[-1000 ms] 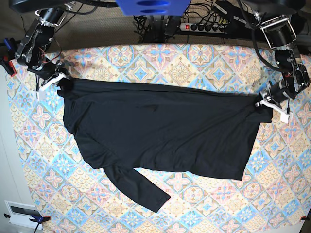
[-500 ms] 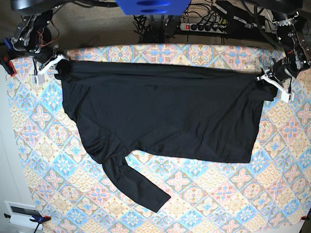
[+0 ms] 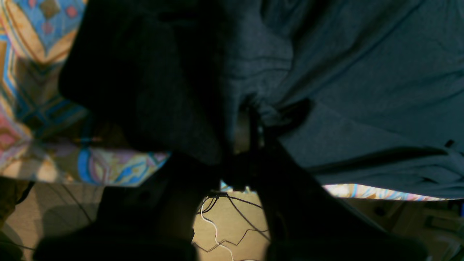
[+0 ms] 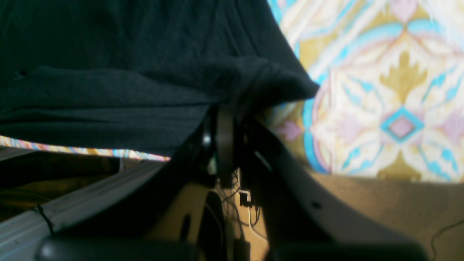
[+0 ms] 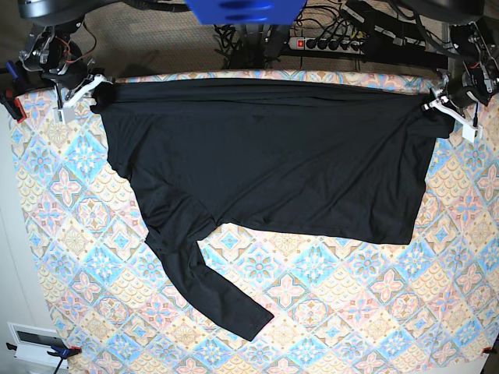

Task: Layout the t-shirt on the table in an organized manner, then fold the t-shirt properly
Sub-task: 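Hold the shirt edge with both grippers and stretch it taut apart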

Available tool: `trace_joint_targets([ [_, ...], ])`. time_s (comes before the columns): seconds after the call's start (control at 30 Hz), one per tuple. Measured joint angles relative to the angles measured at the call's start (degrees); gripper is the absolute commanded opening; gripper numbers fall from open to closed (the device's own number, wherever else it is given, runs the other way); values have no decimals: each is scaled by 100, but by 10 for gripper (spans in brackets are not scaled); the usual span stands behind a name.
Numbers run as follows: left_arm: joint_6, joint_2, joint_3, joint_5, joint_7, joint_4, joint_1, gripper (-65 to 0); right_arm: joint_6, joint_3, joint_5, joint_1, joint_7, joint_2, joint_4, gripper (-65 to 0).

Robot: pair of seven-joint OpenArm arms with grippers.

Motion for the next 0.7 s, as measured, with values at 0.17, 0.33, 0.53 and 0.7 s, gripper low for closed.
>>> trace_joint_targets([
  [0.17, 24, 74, 4, 24, 4, 0, -7, -600, -4, 0, -46, -105, 13, -2, 2, -650],
  [0.33, 68, 50, 87, 101, 26, 0, -13, -448, -46, 4, -155, -87, 66, 35, 4, -600],
  [0.53, 63, 59, -219, -487, 221, 0, -31, -375, -52, 275, -188, -205, 33, 42, 249, -544],
  [0.7, 85, 63, -531, -682, 262, -2, -293, -375, -46, 275, -184, -247, 74, 42, 522, -536],
])
